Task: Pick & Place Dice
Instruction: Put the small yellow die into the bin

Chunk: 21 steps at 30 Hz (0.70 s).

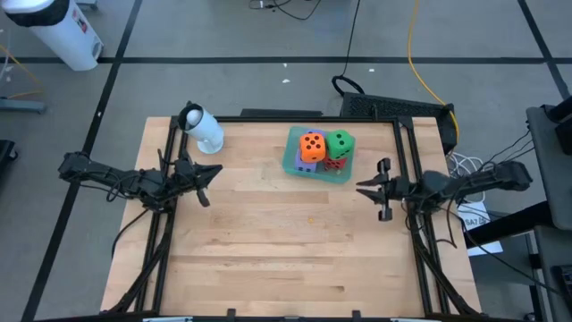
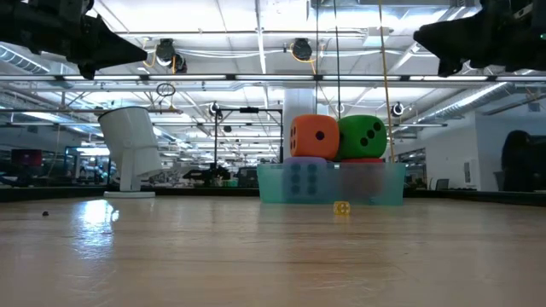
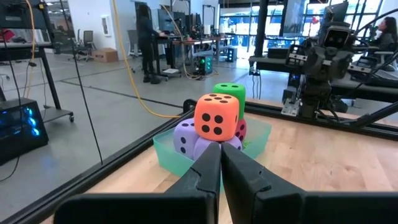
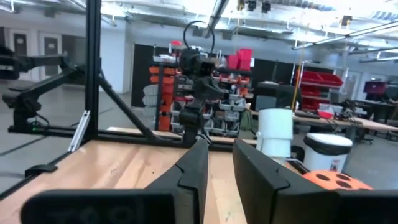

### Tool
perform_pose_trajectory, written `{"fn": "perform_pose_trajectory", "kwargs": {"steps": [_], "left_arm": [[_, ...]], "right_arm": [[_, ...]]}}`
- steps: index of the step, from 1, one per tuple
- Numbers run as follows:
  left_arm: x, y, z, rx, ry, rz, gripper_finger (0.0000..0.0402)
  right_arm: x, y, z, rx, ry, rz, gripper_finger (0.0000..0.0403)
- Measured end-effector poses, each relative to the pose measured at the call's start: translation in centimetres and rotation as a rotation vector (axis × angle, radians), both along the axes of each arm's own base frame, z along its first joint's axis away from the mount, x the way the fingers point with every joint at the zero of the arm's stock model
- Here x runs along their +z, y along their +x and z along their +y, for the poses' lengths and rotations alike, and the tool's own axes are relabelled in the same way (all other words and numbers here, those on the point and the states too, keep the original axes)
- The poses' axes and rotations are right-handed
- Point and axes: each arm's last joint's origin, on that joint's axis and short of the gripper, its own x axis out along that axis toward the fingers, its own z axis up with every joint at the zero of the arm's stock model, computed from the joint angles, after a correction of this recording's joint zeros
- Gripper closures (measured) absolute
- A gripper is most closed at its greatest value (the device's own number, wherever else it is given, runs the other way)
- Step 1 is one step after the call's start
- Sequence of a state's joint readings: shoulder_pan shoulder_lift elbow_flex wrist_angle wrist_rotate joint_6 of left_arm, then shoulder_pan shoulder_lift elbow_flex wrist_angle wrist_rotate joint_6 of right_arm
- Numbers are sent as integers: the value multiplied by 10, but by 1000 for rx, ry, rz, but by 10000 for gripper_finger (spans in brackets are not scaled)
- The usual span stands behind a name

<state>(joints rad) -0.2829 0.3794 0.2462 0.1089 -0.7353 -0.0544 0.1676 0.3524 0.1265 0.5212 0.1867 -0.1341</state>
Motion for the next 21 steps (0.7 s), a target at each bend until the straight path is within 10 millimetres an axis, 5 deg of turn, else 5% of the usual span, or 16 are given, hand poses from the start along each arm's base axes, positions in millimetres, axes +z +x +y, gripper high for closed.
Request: {"fn": "perform_pose_trajectory", "kwargs": {"steps": [21], "left_arm": [[0, 0, 0, 0, -3, -2, 376]], "right_arm": [[26, 69, 59, -106, -258, 281, 337]]}}
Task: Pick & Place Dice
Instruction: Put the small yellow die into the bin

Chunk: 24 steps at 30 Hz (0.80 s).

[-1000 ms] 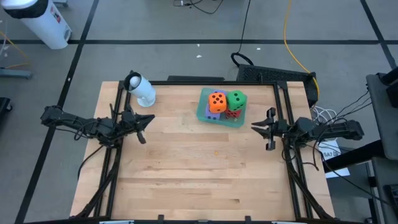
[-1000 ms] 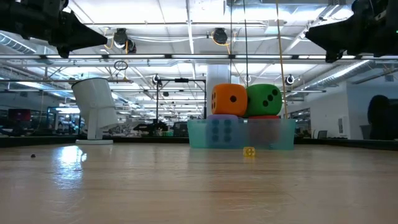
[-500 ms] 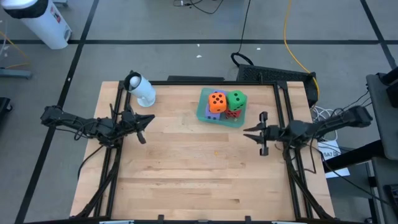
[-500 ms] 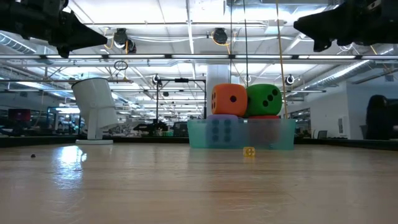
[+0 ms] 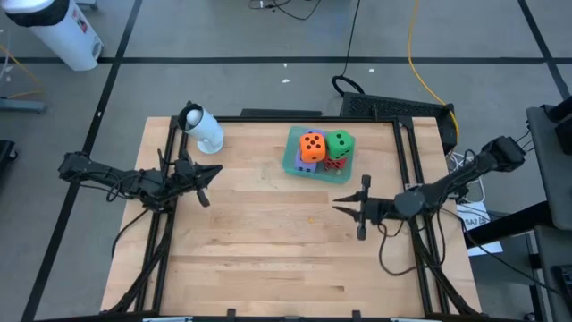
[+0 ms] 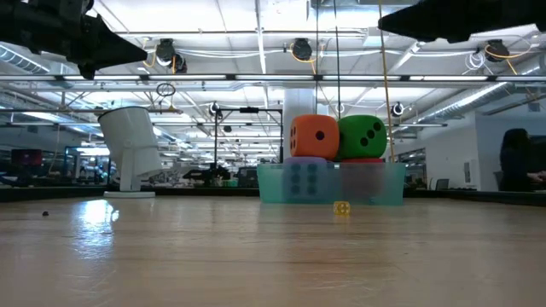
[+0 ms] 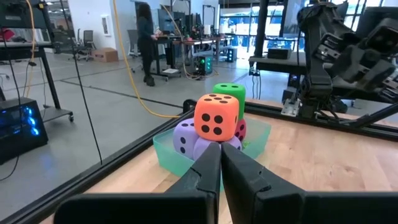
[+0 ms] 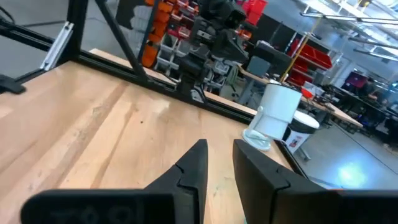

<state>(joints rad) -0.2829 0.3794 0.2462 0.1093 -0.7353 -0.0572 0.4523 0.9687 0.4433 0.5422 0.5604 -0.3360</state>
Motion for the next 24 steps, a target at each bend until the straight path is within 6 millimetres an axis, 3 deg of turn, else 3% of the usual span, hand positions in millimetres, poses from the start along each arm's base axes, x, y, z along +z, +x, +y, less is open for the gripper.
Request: {"fn": "perform_pose_trajectory", "kwargs": {"steps": [9, 15, 24], "left_arm": [[0, 0, 0, 0, -8, -4, 376], [0, 0, 0, 0, 3, 2, 376], [0, 0, 0, -1, -3, -1, 376]], "right_arm": [[-2, 23, 27, -79, -91, 100, 335], [5, 31, 30, -148, -61, 74, 318], [-5, 37, 38, -99, -54, 119, 294]]}}
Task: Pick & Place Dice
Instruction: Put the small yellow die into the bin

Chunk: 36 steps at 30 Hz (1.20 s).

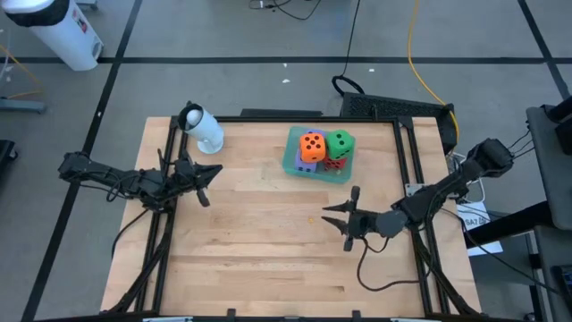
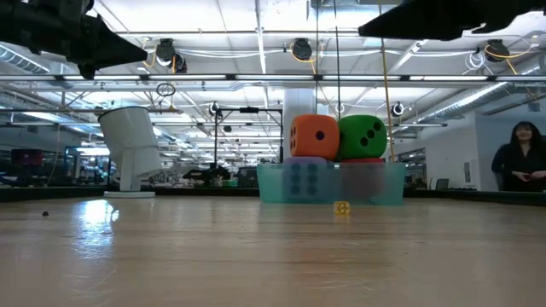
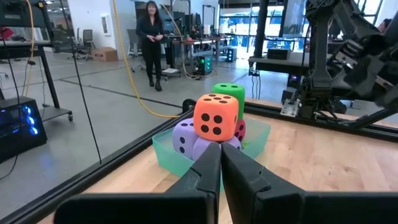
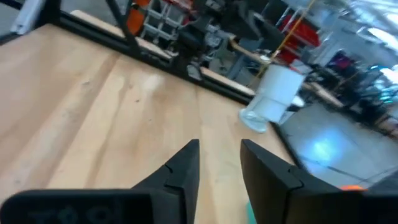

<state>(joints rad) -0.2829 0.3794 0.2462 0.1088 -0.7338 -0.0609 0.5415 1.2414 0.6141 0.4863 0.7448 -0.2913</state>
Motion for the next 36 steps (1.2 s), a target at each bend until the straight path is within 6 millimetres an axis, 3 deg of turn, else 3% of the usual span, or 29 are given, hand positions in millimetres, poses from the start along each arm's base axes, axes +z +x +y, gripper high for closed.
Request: {"fn": "perform_pose_trajectory", "kwargs": {"steps": [5, 10, 15, 22, 36], "left_arm": [[0, 0, 0, 0, -20, -8, 376], [0, 0, 0, 0, -14, -5, 376], [0, 0, 0, -1, -15, -6, 376], [0, 0, 0, -3, -15, -6, 376], [0, 0, 0, -3, 0, 1, 376]], "right_arm": [[-23, 9, 9, 93, 90, 88, 264], [-48, 21, 13, 91, 24, 141, 223], [-65, 32, 3, 57, 45, 189, 180], [-74, 38, -13, 161, 161, 291, 133], [-93, 33, -47, 182, 256, 376, 136]]}}
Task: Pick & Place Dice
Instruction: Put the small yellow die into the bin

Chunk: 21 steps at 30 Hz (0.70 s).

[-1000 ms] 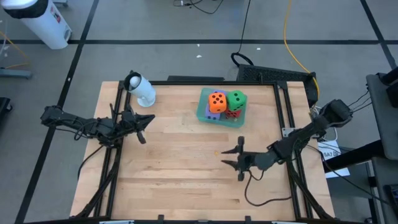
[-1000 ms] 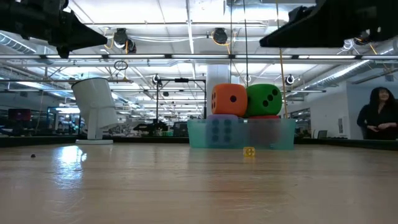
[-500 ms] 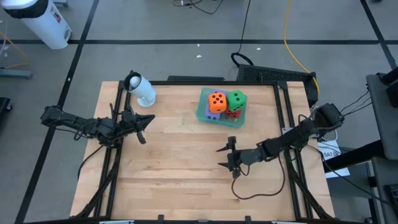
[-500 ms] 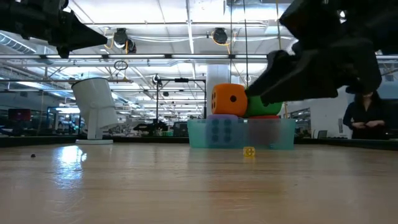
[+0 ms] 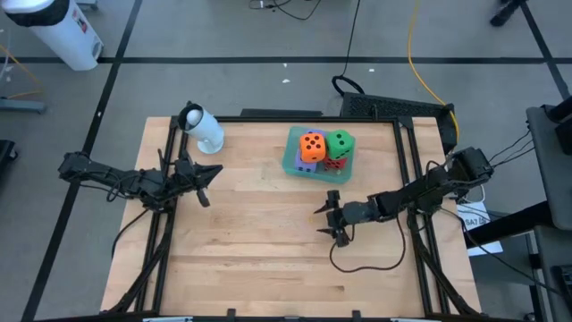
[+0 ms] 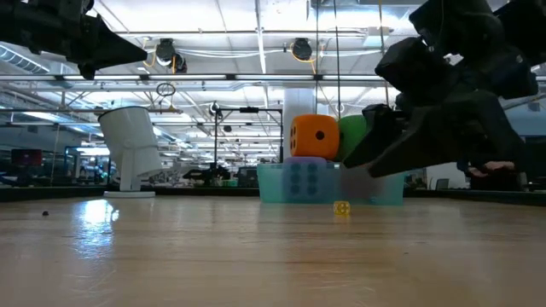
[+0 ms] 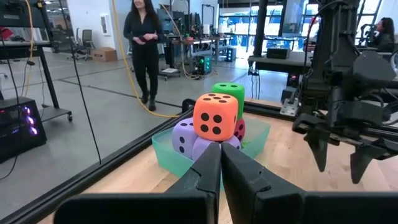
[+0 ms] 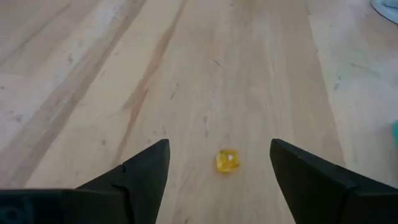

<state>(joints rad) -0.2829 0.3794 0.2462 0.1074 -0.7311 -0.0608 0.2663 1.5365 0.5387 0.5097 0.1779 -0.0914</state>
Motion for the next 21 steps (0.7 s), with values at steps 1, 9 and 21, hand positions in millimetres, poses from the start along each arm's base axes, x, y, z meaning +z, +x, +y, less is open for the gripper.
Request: {"fn": "perform_pose_trajectory", "kwargs": {"steps": [1, 9, 21], "left_arm": [[0, 0, 0, 0, 0, 0, 376], [0, 0, 0, 0, 0, -1, 376], [0, 0, 0, 0, 11, 6, 376]], "right_arm": [[-1, 0, -1, -5, -2, 3, 138], [-20, 12, -1, 27, -29, -19, 144], [-26, 18, -13, -17, 5, -34, 146]]}}
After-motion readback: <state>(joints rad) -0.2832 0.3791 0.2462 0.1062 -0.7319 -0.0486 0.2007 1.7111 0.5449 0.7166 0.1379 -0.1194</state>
